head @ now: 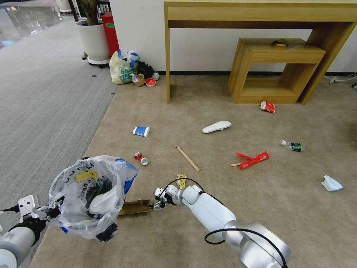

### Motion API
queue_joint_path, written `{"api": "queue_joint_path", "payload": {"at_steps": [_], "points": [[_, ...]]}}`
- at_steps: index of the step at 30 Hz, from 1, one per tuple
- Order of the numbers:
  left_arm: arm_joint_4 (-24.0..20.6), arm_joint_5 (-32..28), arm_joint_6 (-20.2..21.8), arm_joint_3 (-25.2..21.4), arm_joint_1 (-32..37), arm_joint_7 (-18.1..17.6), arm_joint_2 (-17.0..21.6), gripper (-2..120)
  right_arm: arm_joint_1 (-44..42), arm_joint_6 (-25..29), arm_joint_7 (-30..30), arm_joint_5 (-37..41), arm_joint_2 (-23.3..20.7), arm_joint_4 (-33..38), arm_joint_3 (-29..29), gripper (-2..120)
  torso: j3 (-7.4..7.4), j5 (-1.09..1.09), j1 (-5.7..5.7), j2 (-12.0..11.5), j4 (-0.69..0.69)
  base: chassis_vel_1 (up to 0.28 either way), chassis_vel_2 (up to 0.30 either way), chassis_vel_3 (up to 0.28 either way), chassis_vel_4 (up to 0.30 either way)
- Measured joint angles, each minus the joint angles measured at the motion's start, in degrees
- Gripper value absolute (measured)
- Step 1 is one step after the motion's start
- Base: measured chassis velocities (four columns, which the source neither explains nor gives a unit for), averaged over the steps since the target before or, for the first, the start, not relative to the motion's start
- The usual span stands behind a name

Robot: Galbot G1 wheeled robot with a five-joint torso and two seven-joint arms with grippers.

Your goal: Pick up the trash bin and place the garbage on the floor into it.

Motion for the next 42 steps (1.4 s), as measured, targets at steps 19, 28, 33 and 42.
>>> {"api": "queue_joint_path", "payload": {"at_steps": [19,28,33,42], "points": [[0.5,0.4,0.0,0.0,-0.3,1.0,0.1,0,-0.6,3.9,-1.3,2.4,0.0,-0.2,0.4,0,0.0,0.0,0.0,0.0,0.0,0.0,0.0,0.0,0.0],[0.8,0.4,0.0,0.0,-0.6,1.2,0.3,0,-0.8,4.3,-1.6,2.9,0.0,0.2,0.8,0,0.0,0.0,0.0,0.0,0.0,0.0,0.0,0.0,0.0],[0.9,0.4,0.0,0.0,-0.8,1.3,0.4,0,-1.4,3.8,-1.2,3.6,0.0,2.6,1.3,0,0.0,0.0,0.0,0.0,0.0,0.0,0.0,0.0,0.0],[1.1,0.6,0.0,0.3,-1.2,1.4,1.0,0,-2.3,0.5,1.5,6.1,0.0,10.3,5.2,0,0.0,0.0,0.0,0.0,0.0,0.0,0.0,0.0,0.0]]}}
